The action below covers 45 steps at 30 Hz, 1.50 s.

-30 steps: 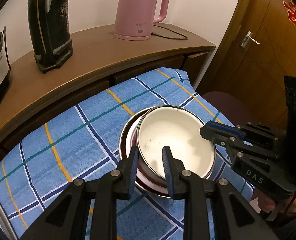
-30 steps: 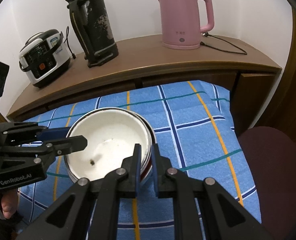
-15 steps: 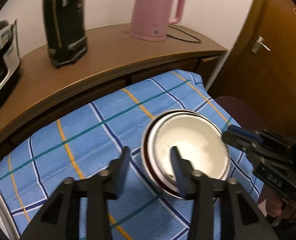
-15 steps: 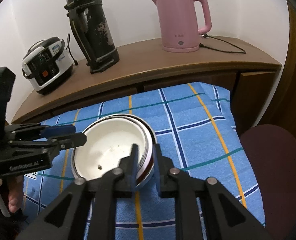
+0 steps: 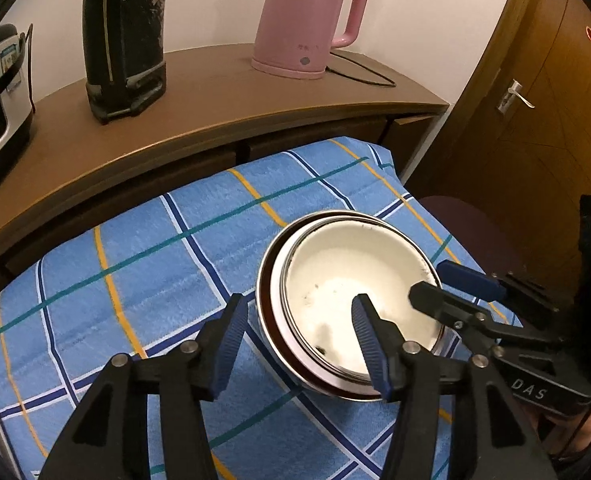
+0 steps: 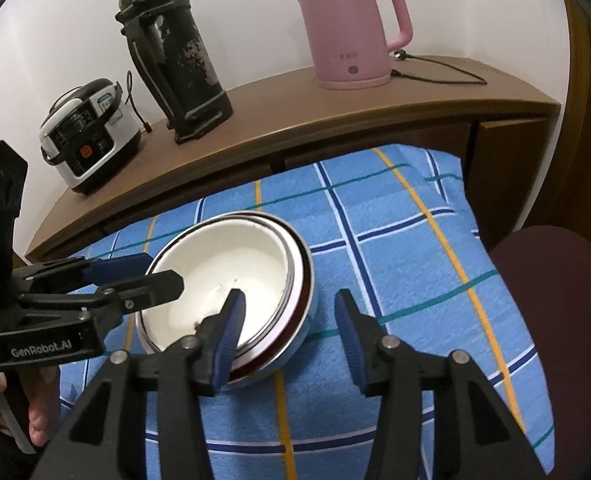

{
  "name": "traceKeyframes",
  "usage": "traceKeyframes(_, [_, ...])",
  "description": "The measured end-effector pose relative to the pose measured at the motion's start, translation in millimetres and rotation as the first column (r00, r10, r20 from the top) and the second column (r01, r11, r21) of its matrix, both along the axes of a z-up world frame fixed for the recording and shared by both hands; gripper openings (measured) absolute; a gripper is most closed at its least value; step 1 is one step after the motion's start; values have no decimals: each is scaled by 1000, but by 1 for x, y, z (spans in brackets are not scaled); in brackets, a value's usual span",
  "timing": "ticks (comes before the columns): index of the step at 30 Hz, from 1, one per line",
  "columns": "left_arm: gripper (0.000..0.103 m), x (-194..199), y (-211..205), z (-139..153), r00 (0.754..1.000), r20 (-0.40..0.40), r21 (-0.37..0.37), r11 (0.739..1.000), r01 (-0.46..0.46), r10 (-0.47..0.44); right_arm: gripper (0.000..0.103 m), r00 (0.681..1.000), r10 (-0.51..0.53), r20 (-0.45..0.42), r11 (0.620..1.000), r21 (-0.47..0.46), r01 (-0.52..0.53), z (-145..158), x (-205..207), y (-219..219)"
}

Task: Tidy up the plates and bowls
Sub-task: 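Open both tools to release the white enamel bowl rim, then grasp the rim of the nested bowl stack with both tools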

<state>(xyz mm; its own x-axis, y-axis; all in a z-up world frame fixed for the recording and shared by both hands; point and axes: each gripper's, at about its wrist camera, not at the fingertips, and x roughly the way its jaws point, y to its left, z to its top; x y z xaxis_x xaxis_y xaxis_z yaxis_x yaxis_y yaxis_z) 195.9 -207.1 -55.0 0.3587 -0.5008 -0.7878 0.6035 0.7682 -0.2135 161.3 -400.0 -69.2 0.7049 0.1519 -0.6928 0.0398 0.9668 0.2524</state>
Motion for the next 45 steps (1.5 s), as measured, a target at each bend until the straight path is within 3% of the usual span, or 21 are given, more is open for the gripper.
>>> traceKeyframes(12, [57, -1, -4, -14, 1000, -26, 7, 1000, 5, -5, 46, 1000, -18, -17, 998, 67, 19, -12, 2, 2])
traceKeyframes(14, [57, 0, -3, -15, 1000, -24, 11, 1000, 0, 0, 35, 999, -38, -17, 998, 48, 39, -11, 2, 3])
traceKeyframes(17, [50, -1, -2, -14, 1000, -9, 30, 999, -21, 22, 28, 998, -54, -23, 997, 51, 56, -12, 5, 0])
traceKeyframes(21, [47, -2, 0, -13, 999, 11, 60, 997, -47, 46, 25, 998, -52, -19, 998, 25, 53, -7, 9, 6])
traceKeyframes(29, [40, 4, 16, -13, 995, -23, 55, 994, -99, 101, 19, 1000, -30, -4, 999, 31, 31, 3, 18, 11])
traceKeyframes(34, [39, 1, 23, -5, 994, 11, 49, 993, -109, 108, 18, 1000, -15, -5, 999, 31, 15, 4, 21, 14])
traceKeyframes(45, [37, 3, 45, -6, 986, -23, 21, 986, -163, 164, 18, 998, 55, -3, 998, 27, -55, 9, 26, 34])
